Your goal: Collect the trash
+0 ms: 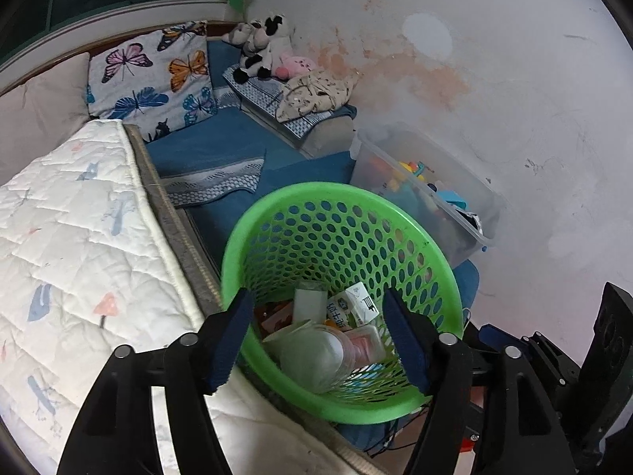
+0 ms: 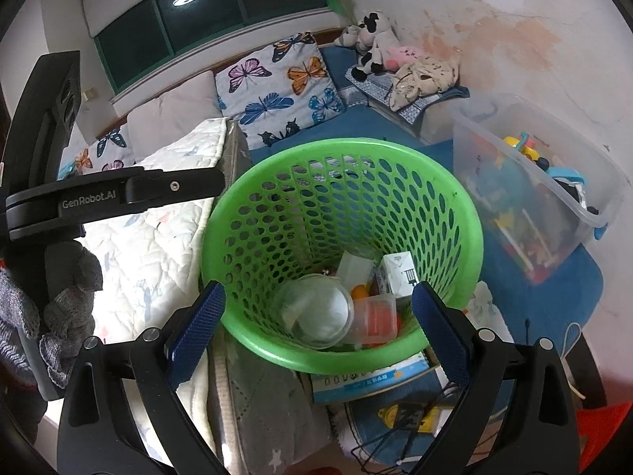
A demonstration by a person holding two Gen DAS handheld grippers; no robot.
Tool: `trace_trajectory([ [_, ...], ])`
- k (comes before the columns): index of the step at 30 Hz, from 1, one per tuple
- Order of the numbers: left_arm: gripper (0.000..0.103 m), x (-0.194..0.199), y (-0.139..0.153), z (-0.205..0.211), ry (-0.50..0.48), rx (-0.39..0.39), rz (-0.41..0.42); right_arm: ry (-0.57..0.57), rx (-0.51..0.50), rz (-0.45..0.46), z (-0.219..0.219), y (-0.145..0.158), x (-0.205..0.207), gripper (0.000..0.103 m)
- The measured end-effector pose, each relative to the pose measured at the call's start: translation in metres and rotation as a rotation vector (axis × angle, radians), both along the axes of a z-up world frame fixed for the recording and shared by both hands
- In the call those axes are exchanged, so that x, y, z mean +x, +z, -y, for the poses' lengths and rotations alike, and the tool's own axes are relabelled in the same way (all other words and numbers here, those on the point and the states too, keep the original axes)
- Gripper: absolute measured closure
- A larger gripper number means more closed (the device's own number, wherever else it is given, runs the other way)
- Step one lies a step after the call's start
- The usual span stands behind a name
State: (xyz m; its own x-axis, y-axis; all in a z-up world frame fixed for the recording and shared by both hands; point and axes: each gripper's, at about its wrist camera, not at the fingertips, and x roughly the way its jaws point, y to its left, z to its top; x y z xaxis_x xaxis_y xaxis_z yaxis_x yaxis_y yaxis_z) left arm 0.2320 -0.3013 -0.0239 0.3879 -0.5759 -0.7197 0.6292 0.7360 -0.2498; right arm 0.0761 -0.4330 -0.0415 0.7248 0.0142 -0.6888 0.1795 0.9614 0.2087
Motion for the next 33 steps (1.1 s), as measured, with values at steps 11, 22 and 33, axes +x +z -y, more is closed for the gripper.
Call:
trace_trajectory([
  [11, 0.023, -0.015, 0.015, -0.061, 0.092, -0.003, 0.07, 0.052, -0.007, 0.021, -0.034, 0.007, 0.002, 0.009],
  [22, 0.014, -0.042, 0.025, -0.12, 0.186, 0.035, 0.177, 0.114, -0.006, 0.037, -0.073, 0.016, 0.007, 0.008],
  [33, 0.009, -0.065, 0.026, -0.188, 0.346, 0.062, 0.215, 0.167, -0.008, 0.043, -0.11, 0.024, 0.007, 0.006],
])
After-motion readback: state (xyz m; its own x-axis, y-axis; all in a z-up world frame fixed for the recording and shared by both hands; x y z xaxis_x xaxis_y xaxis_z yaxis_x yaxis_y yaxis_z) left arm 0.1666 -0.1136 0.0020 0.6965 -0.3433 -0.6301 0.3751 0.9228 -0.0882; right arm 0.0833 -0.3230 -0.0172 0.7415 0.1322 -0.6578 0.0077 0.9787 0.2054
